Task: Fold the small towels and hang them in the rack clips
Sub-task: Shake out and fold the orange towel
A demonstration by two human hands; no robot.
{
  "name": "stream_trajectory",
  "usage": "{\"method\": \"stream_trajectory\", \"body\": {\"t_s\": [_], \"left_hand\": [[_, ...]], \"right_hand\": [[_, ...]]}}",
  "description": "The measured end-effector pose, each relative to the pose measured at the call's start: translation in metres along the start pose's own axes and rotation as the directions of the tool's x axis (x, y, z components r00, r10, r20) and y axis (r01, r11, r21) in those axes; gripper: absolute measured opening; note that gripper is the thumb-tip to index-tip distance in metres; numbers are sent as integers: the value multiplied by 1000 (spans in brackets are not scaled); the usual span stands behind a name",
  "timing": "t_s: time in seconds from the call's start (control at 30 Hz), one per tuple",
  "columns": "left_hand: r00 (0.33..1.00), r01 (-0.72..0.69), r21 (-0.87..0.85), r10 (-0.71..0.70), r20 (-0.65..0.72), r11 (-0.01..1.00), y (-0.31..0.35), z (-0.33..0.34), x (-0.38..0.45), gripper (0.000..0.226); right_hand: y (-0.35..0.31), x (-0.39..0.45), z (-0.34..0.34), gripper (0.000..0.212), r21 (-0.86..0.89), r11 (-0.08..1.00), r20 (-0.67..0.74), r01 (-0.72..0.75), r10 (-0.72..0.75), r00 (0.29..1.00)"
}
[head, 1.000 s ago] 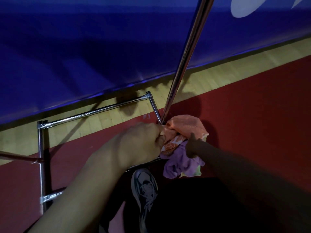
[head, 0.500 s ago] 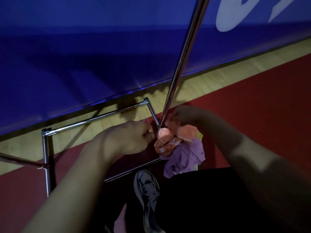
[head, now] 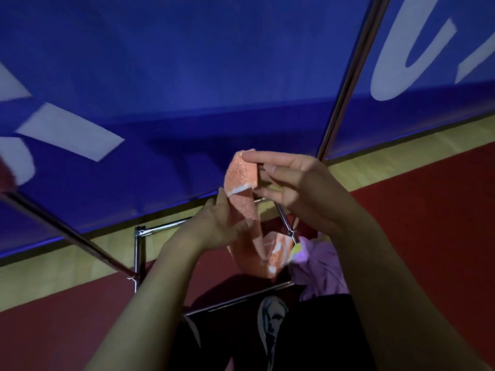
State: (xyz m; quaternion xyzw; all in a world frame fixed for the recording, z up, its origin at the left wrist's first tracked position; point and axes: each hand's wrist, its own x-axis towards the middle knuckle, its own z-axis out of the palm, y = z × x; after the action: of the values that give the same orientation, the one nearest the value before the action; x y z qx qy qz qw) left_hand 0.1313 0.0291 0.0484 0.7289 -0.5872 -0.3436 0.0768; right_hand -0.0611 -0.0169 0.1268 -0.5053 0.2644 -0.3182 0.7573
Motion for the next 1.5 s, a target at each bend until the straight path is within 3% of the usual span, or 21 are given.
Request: {"method": "stream_trajectory", "body": {"t_s": [0.1, 0.13, 0.2, 0.3, 0.37, 0.47, 0.53, 0.6, 0.63, 0.73, 0.83, 0.9, 0.97, 1.07, 1.2, 1.33, 1.43, 1.5], "left_hand": [[996, -82, 56, 84, -41, 995, -20, -12, -5, 44], [996, -82, 76, 83, -14, 994, -26, -18, -9, 34], [997, -71, 80, 69, 32, 994, -33, -27, -18, 32], [994, -91, 23, 92, -63, 996, -36, -42, -29, 33], [987, -129, -151, 112, -116, 980, -31, -54, -38, 32], [985, -148, -616, 61, -160, 774, -17, -70, -56, 33], [980, -156, -792, -7, -198, 591, -13, -78, -63, 32], [974, -150, -896, -92, -206, 419, -14, -86, -65, 30], [973, -141, -927, -126, -195, 348, -16, -88, -64, 30], [975, -134, -957, -140, -174, 256, -21, -93, -62, 27], [960, -217, -955, -136, -247, 201, -25, -96, -60, 19], [946, -263, -938, -128, -296, 227, -28, -99, -58, 26], [944, -228, -912, -152, -293, 342, -31, -101, -57, 35], [968, -71, -849, -168, -184, 523, -36, -102, -53, 32], [990, 12, -820, -124, -72, 573, -37, -99, -48, 41], [992, -38, -776, -72, -107, 629, -37, -99, -47, 41], [982, -102, -799, -71, -178, 592, -34, -98, -46, 33], [973, -146, -838, -77, -218, 525, -29, -99, -47, 29]], "right_hand": [[-2, 11, 30, 38, 169, 985, 70, 45, -58, 996], [-4, 15, 41, 39, 239, 969, 112, 55, -84, 990], [-12, 21, 63, 40, 383, 921, 184, 76, -156, 970], [-25, 29, 78, 42, 481, 863, 156, 153, -256, 954], [-31, 32, 80, 43, 469, 859, 132, 204, -296, 946], [-25, 42, 75, 47, 228, 942, -49, 246, -241, 969], [-5, 51, 67, 64, -173, 973, -256, 155, -196, 947], [20, 57, 64, 73, -544, 835, -313, -87, -105, 944], [29, 59, 64, 78, -640, 742, -303, -199, -6, 953], [39, 66, 68, 88, -741, 558, -287, -373, 240, 927], [30, 66, 70, 118, -690, 556, -328, -464, 330, 885], [27, 65, 66, 109, -656, 663, -251, -361, 259, 933], [28, 69, 61, 79, -561, 792, -179, -238, 165, 970], [28, 76, 56, 43, -320, 930, -245, -183, 105, 964], [29, 82, 53, 36, -21, 982, -289, -186, 172, 942], [27, 84, 52, 39, 136, 975, -269, -174, 206, 941], [20, 78, 52, 51, 170, 968, -262, -184, 224, 939], [18, 75, 52, 39, 199, 963, -235, -182, 227, 945]]}}
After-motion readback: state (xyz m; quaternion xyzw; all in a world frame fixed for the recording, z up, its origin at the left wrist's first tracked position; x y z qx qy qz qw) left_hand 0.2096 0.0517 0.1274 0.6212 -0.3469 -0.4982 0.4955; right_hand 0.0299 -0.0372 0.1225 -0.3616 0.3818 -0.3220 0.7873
